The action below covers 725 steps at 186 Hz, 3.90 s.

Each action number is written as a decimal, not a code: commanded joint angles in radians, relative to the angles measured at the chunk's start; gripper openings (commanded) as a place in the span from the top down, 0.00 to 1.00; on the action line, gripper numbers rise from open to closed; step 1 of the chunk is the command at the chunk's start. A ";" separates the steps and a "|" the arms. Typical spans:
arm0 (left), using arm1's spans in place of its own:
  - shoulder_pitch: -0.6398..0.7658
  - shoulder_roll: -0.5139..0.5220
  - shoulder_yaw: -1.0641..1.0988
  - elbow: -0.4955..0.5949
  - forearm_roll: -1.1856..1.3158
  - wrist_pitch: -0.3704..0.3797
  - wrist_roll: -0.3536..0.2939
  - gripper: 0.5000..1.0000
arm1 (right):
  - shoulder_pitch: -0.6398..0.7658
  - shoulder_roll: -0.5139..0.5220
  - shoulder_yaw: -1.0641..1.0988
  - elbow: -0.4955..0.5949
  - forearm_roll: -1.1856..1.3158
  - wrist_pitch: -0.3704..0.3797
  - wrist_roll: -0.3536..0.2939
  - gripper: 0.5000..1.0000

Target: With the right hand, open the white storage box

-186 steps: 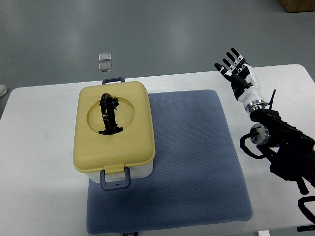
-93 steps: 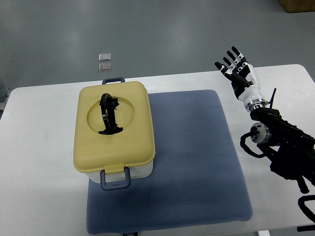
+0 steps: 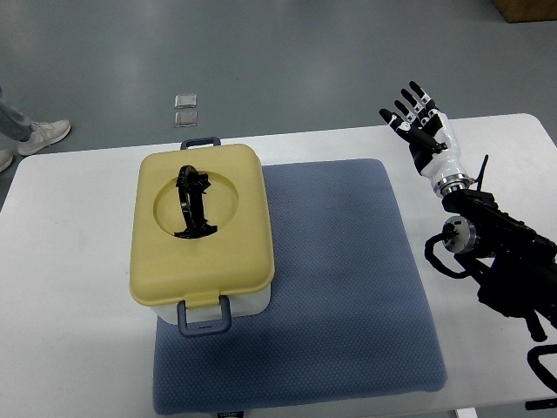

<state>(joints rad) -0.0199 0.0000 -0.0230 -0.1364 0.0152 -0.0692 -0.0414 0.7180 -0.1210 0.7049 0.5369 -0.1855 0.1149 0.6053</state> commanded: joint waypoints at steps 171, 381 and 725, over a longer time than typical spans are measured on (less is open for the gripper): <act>0.000 0.000 0.000 0.000 0.000 0.000 0.000 0.00 | 0.239 -0.014 -0.122 0.029 -0.425 -0.020 -0.009 0.15; 0.000 0.000 0.000 0.000 0.000 0.000 0.000 0.00 | 0.770 -0.043 -0.599 0.456 -1.405 0.055 0.006 0.17; 0.000 0.000 0.000 0.000 0.000 -0.001 0.000 0.00 | 0.782 0.021 -0.650 0.443 -1.500 0.092 0.006 1.00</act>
<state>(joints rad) -0.0199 0.0000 -0.0230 -0.1364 0.0153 -0.0695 -0.0414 1.4985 -0.0991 0.0550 0.9801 -1.6859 0.2069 0.6108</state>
